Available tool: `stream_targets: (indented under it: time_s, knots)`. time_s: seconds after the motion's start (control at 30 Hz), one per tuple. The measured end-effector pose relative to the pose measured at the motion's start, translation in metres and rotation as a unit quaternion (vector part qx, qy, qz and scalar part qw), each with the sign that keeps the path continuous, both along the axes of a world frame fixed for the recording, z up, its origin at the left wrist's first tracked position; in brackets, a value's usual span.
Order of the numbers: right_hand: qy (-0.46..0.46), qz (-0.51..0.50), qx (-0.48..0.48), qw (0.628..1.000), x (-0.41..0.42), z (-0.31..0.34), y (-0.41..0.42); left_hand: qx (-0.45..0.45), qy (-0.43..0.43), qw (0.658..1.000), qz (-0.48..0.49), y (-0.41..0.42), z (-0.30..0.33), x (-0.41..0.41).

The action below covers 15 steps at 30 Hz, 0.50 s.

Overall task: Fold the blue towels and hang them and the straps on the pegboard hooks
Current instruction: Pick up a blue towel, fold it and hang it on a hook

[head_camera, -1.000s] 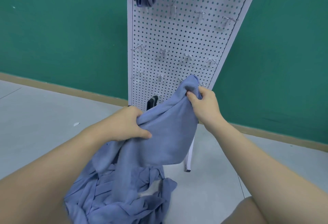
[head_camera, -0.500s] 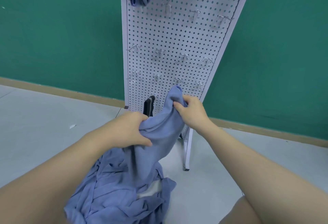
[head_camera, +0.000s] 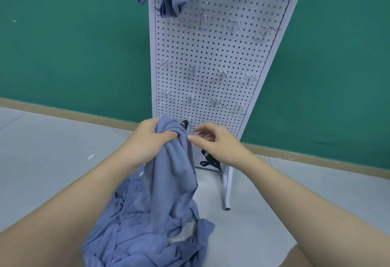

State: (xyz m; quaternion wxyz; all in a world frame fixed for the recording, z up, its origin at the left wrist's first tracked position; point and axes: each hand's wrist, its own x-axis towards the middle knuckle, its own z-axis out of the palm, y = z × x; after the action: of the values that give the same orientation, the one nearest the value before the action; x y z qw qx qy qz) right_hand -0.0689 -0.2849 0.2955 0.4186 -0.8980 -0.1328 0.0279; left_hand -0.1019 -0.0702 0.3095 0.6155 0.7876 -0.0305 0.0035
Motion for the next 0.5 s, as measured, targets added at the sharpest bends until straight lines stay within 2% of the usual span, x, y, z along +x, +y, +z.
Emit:
stream_targets:
  time_s: [0.13, 0.23, 0.37, 0.5]
  knots:
    - [-0.001, 0.07, -0.023, 0.997, -0.014, 0.008, 0.008, -0.04, 0.003, 0.999, 0.018, 0.0, 0.004, -0.001]
    - [0.008, 0.113, -0.113, 0.987, -0.019, 0.012, 0.009, -0.062, -0.005, 0.998, 0.032, 0.0, 0.006, -0.001]
    - [-0.017, 0.113, -0.256, 0.96, -0.017, 0.011, 0.01, -0.071, -0.014, 0.997, 0.04, 0.001, 0.008, -0.001]
    - [-0.004, 0.088, -0.258, 0.962, -0.011, 0.01, 0.004, -0.061, -0.021, 0.996, 0.065, 0.005, 0.01, -0.002]
